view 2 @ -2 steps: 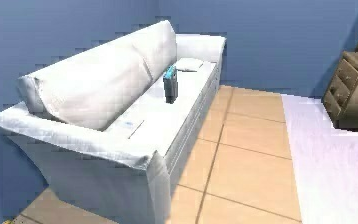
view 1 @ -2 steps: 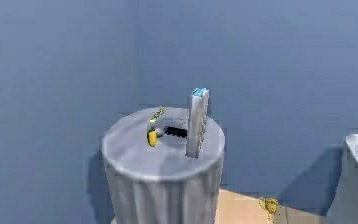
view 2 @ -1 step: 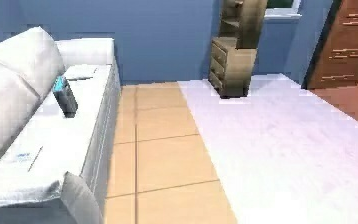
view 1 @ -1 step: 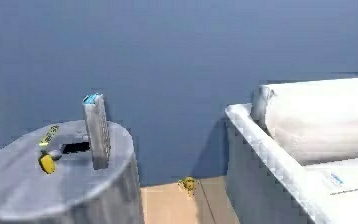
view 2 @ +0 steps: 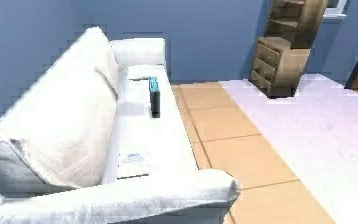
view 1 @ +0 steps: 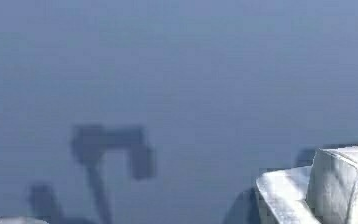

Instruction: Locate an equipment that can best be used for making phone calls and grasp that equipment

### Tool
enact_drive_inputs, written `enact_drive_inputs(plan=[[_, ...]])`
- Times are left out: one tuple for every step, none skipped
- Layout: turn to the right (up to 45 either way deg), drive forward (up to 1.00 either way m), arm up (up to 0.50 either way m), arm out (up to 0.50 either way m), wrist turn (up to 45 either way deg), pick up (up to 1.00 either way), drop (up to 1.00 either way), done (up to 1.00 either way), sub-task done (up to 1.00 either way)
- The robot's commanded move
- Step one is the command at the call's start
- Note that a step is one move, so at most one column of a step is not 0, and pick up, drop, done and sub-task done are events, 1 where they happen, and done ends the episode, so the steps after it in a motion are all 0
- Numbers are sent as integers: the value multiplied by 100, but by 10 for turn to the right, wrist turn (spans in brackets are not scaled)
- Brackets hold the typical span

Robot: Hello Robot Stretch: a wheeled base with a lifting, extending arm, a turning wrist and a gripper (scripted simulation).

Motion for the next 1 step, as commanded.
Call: enact_drive_inputs(plan=[[-450, 0, 0, 0, 0, 0, 0, 0, 0]])
